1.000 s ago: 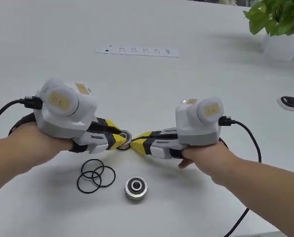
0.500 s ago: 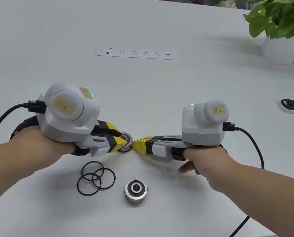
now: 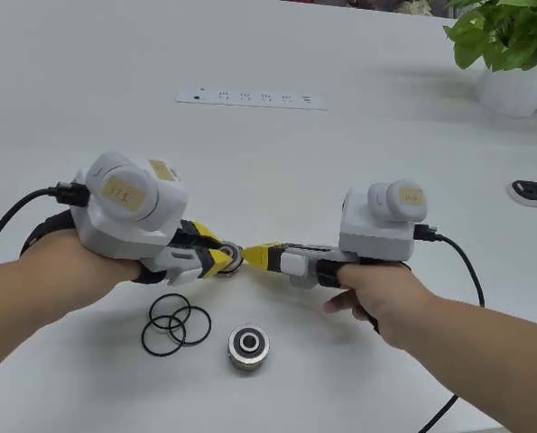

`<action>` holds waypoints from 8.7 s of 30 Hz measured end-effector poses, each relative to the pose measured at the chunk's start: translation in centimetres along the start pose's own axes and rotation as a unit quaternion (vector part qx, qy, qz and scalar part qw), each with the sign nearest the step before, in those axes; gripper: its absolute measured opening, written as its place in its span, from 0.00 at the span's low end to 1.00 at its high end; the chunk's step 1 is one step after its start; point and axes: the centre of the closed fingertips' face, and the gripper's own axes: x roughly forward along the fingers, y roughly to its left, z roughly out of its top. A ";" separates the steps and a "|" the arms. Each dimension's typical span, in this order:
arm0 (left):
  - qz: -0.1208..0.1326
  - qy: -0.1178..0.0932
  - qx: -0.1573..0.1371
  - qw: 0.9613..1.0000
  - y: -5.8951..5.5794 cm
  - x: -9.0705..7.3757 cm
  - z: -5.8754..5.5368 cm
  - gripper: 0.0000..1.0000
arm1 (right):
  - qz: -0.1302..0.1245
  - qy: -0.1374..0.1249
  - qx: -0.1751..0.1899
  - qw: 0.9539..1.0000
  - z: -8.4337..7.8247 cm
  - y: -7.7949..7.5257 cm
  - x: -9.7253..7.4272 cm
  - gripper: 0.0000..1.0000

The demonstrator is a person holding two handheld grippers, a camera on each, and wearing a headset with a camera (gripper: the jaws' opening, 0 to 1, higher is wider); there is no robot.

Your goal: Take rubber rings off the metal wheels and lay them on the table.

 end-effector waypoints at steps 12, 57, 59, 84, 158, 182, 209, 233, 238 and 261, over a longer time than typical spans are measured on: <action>0.002 0.003 0.005 1.000 0.0 0.1 0.0 0.12 | 0.010 0.001 -0.008 1.000 0.1 0.6 0.1 0.00; -0.021 -0.019 0.021 0.999 -0.9 -1.5 1.1 0.25 | 0.024 -0.011 -0.015 1.000 1.2 2.2 -0.3 0.00; -0.022 -0.022 0.021 0.999 -1.0 -1.8 1.3 0.26 | 0.026 -0.011 -0.015 0.999 1.2 2.3 -0.3 0.00; -0.008 -0.073 -0.002 0.997 -0.2 -6.2 3.7 0.46 | 0.054 -0.020 -0.019 0.998 2.4 4.5 -0.3 0.00; 0.011 -0.095 -0.025 0.995 -1.8 -14.2 0.0 0.81 | 0.112 0.091 0.022 0.989 -2.3 9.2 0.7 0.00; 0.007 -0.080 -0.024 0.996 -3.1 -14.6 -1.7 0.82 | 0.095 0.171 0.029 0.980 -5.8 8.6 0.8 0.00; 0.005 -0.073 -0.030 0.997 -3.3 -14.4 -2.1 0.81 | 0.073 0.191 0.001 0.979 -6.7 7.7 1.1 0.00; 0.006 -0.068 -0.034 0.997 -3.1 -14.3 -2.4 0.81 | 0.065 0.186 -0.013 0.980 -6.4 7.5 1.3 0.08; 0.006 -0.067 -0.032 0.997 -3.1 -14.5 -2.3 0.81 | 0.063 0.178 -0.012 0.982 -5.9 7.5 1.0 0.09; 0.010 -0.076 -0.023 0.997 -3.2 -15.2 -0.7 0.82 | 0.065 0.124 -0.040 0.989 -2.2 8.3 -1.9 0.16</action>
